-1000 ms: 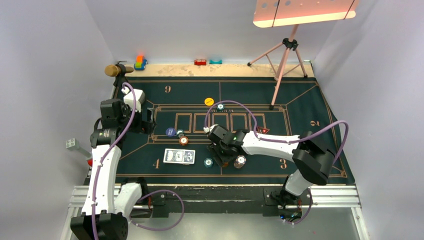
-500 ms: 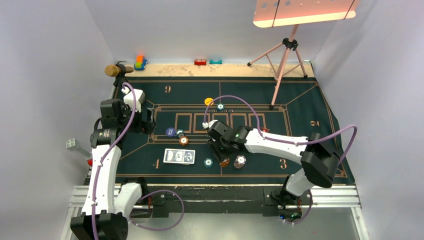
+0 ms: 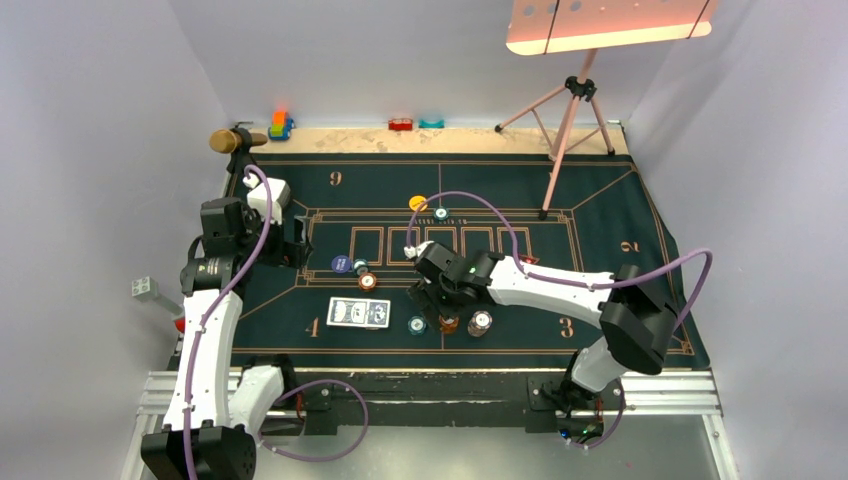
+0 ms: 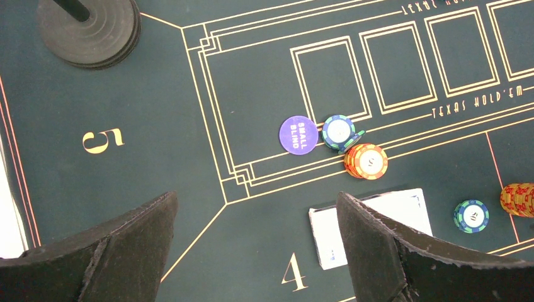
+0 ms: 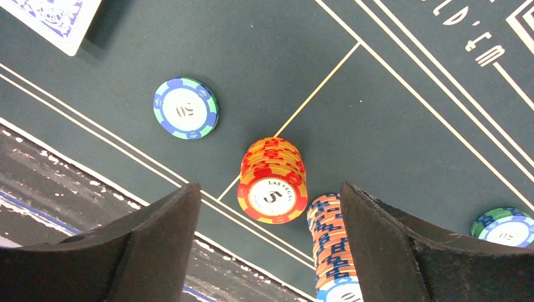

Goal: Distribute texas hold em gaming equipment

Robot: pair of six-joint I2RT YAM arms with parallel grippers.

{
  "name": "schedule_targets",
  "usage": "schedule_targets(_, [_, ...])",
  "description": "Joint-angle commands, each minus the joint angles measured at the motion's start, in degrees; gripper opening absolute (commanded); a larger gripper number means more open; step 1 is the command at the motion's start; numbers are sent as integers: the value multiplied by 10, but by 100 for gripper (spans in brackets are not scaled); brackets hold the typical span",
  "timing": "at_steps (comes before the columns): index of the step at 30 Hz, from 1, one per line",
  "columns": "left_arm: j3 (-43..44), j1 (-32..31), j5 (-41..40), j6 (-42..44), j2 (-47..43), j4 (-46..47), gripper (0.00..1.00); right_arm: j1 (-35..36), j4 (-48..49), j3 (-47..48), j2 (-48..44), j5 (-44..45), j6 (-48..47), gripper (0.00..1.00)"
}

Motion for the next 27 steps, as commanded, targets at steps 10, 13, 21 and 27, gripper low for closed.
schedule_targets(10, [3,6,7,8,-7,8,100,2,29,-27,25,-24,-2,65])
schedule_targets(13, [3,5,6,8,-8,7,100,2,33,-29,23,-25,-2,62])
schedule_targets(21, [4,5,6,8,-7,9,100,2,35,-28,17,-22,0,49])
schedule_targets(27, [3,5,6,8,-9,8,100,2,28,-25,13,-15,1,27])
